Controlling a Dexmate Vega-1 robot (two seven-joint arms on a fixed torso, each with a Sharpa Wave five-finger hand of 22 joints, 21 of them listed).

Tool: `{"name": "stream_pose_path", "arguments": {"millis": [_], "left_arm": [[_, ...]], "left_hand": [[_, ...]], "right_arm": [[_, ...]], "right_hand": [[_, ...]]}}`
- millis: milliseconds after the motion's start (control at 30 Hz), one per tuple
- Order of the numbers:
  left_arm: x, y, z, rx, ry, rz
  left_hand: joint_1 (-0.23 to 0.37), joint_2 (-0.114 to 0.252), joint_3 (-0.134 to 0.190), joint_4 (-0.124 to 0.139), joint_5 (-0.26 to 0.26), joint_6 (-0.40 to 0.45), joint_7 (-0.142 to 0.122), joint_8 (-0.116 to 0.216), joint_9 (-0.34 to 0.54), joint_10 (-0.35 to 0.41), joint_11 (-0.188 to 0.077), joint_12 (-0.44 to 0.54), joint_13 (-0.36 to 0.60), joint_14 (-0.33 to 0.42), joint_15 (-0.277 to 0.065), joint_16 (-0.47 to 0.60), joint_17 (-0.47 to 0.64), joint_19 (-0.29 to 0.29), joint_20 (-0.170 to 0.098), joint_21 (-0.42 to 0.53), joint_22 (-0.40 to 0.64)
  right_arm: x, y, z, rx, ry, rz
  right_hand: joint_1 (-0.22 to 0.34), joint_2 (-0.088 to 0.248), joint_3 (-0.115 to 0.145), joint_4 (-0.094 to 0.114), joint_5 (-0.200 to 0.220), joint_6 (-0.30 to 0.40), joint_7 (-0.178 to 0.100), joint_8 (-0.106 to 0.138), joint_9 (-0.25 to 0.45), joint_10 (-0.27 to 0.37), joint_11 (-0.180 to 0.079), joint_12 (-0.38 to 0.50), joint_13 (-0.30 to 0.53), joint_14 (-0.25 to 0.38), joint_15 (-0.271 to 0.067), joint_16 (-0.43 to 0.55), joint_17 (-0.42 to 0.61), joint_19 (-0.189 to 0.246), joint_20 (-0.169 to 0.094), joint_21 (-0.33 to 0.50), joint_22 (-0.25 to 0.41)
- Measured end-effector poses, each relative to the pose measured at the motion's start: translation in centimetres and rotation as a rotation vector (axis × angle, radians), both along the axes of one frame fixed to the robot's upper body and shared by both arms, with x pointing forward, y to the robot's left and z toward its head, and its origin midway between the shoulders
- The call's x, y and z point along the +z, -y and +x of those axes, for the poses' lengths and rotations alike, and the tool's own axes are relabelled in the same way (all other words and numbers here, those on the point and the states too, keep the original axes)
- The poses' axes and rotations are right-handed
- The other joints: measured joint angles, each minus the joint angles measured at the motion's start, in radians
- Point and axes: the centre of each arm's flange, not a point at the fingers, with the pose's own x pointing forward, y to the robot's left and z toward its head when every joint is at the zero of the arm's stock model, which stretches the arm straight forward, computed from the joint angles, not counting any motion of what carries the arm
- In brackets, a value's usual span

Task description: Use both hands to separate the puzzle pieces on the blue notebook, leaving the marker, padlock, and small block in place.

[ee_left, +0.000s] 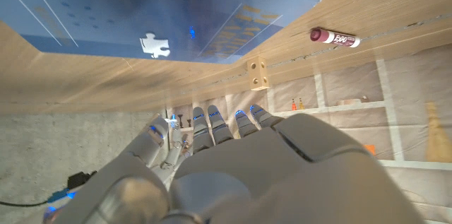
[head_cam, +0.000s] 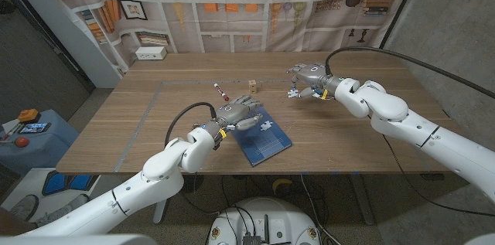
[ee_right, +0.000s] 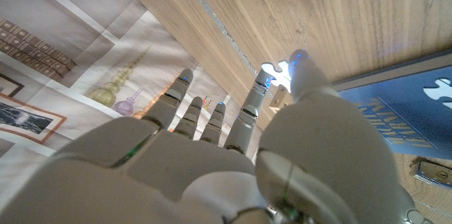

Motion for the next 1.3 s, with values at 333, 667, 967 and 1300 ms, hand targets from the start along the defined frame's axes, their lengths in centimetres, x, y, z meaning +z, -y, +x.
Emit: {"name": "stream_pose_path", "arguments": {"millis": [333, 667, 967, 1300], "left_arm": [[0.8, -1.7, 0.0, 0.011, 0.02, -0.138], [1.5, -4.1, 0.6, 0.019, 0.028, -0.294], [2.0, -6.1, 1.1, -0.004, 0.038, -0.461], [2.2, -8.1, 1.7, -0.007, 0.05, -0.596]], "left_hand": [[0.0, 0.0, -0.003, -0.003, 0.0, 0.0, 0.0, 0.0, 0.0, 0.0, 0.0, 0.002, 0.0, 0.005, 0.005, 0.0, 0.0, 0.005, 0.005, 0.0, 0.0], [0.0, 0.0, 0.001, -0.007, 0.0, 0.0, 0.0, 0.0, 0.0, 0.0, 0.0, 0.005, 0.0, 0.011, 0.0, 0.0, 0.0, 0.018, 0.004, 0.0, 0.0], [0.0, 0.0, -0.001, -0.013, 0.0, 0.0, 0.0, 0.0, 0.0, 0.0, 0.0, 0.005, -0.003, 0.02, -0.001, 0.0, 0.0, 0.022, 0.007, 0.0, 0.0], [0.001, 0.001, 0.0, -0.014, 0.0, 0.0, 0.0, 0.0, 0.0, 0.0, 0.0, 0.005, -0.003, 0.023, 0.002, 0.0, 0.0, 0.029, 0.004, 0.0, 0.0]], "right_arm": [[0.1, 0.5, 0.7, -0.029, 0.005, 0.007], [-0.3, 0.4, 1.2, -0.051, 0.013, 0.01], [-0.9, 0.0, 2.0, -0.07, 0.016, 0.009], [-1.6, 0.4, 3.3, -0.085, 0.019, 0.01]], "right_hand": [[-0.005, 0.005, -0.007, -0.001, 0.0, -0.006, 0.006, -0.007, -0.003, 0.004, -0.004, 0.0, 0.0, 0.009, -0.002, 0.0, 0.004, 0.003, 0.003, 0.0, 0.0], [-0.005, 0.005, -0.007, -0.001, 0.0, -0.009, 0.002, -0.007, -0.003, 0.011, -0.004, 0.0, 0.0, 0.015, -0.007, 0.0, 0.005, 0.007, 0.0, 0.0, 0.0], [-0.012, 0.012, -0.01, 0.002, 0.0, -0.011, 0.0, -0.01, -0.005, 0.018, -0.004, 0.0, 0.0, 0.024, -0.013, 0.003, 0.005, 0.016, -0.01, 0.0, 0.0], [-0.022, 0.001, -0.011, 0.003, 0.0, -0.011, 0.0, -0.01, -0.004, 0.018, -0.004, 0.0, 0.0, 0.029, -0.018, 0.007, 0.005, 0.02, -0.013, 0.0, 0.0]]}}
